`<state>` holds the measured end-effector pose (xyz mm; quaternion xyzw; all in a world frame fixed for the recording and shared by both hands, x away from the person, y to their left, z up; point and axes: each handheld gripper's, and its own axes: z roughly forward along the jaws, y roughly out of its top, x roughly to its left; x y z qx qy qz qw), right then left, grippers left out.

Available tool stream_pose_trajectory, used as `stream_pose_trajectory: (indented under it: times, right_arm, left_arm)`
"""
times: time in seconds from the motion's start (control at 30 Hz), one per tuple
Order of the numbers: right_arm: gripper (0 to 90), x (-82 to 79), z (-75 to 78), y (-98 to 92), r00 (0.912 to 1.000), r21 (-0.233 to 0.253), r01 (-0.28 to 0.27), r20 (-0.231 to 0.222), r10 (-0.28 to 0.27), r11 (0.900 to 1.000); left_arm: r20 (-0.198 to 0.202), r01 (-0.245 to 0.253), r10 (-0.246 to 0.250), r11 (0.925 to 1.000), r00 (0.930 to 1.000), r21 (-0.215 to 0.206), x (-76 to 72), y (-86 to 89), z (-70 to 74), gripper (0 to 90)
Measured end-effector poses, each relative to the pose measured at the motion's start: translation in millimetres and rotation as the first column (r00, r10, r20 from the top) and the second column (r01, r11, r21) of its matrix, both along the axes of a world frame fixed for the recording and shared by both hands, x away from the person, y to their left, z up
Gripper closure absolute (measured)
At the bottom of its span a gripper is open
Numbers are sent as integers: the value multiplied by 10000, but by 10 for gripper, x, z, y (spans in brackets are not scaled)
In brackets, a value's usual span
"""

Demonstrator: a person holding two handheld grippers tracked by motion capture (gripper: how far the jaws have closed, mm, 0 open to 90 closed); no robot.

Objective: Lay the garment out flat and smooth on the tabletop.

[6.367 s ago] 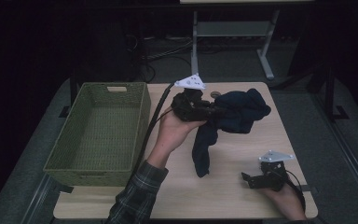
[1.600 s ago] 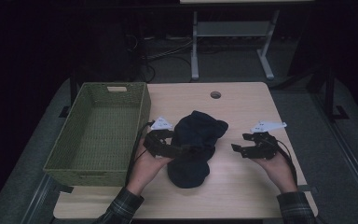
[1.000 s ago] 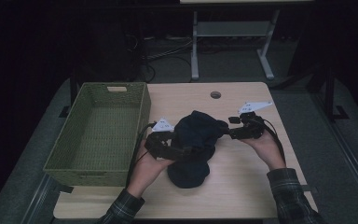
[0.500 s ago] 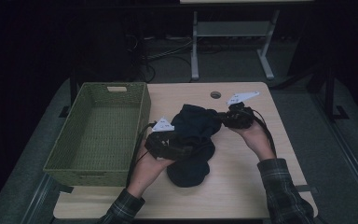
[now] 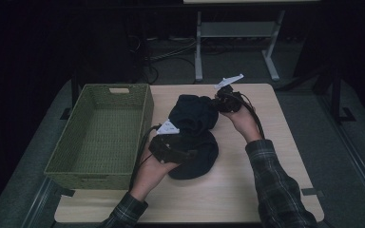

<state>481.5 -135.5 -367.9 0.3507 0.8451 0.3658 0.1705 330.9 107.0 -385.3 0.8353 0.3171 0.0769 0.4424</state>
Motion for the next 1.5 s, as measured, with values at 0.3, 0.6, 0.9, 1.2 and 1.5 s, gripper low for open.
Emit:
stream_pose_trajectory:
  times: [0.3, 0.6, 0.9, 1.2, 1.5]
  right_arm:
    - [550, 12, -12, -17, 9996, 518, 261, 38, -263, 9983]
    - [548, -267, -118, -126, 9986, 735, -146, -497, 183, 9972]
    - [549, -574, -294, -163, 9934, 827, -588, -930, 664, 9948]
    - [546, -750, -492, -130, 9836, 962, -1034, -1380, 1161, 9900]
    - [645, -806, -702, -73, 9720, 752, -1367, -1822, 1484, 9878]
  left_arm:
    - [-29, 0, 0, 10000, 10000, 22, 4, 5, -6, 155]
    - [-39, -14, 15, 10000, 10000, 95, 4, -2, -17, 155]
    - [-58, -17, 18, 9998, 10000, 180, 11, 1, -31, 155]
    - [-109, -110, 112, 9997, 9999, 219, 32, 20, -54, 155]
    - [-139, -195, 198, 9995, 9997, 229, 46, 43, -61, 155]
